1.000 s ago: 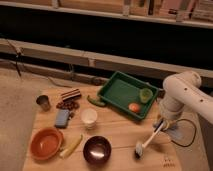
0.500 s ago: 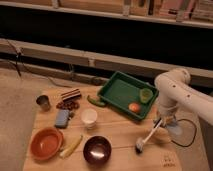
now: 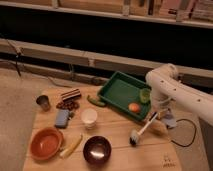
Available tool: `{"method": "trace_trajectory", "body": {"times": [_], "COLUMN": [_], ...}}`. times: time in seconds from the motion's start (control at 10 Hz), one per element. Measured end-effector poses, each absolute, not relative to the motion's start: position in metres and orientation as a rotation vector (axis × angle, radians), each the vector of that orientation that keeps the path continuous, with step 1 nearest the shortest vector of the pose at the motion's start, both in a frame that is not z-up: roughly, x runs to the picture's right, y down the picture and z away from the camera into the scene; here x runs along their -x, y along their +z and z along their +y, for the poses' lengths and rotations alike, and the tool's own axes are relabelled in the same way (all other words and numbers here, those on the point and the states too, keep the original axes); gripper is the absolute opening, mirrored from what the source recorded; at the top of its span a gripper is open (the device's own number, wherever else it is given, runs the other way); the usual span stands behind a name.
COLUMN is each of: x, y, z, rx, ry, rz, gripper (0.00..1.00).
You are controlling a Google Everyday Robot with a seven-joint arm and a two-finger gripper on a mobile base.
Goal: Wipe table surface with brush
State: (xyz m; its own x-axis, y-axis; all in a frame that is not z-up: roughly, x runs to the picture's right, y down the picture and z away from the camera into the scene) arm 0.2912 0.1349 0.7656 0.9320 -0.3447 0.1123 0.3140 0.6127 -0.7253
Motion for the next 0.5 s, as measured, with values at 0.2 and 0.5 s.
{"method": "trace_trajectory", "body": {"times": [0.2,0.5], "x": [-0.278,-0.241], "y": [0.766,0.751], "z": [0.132,0.155], "rx": [0.822,0.808], "ry": [-0.413,-0.433], "rz": [0.026,0.013], "gripper": [0.00,0.00]}}
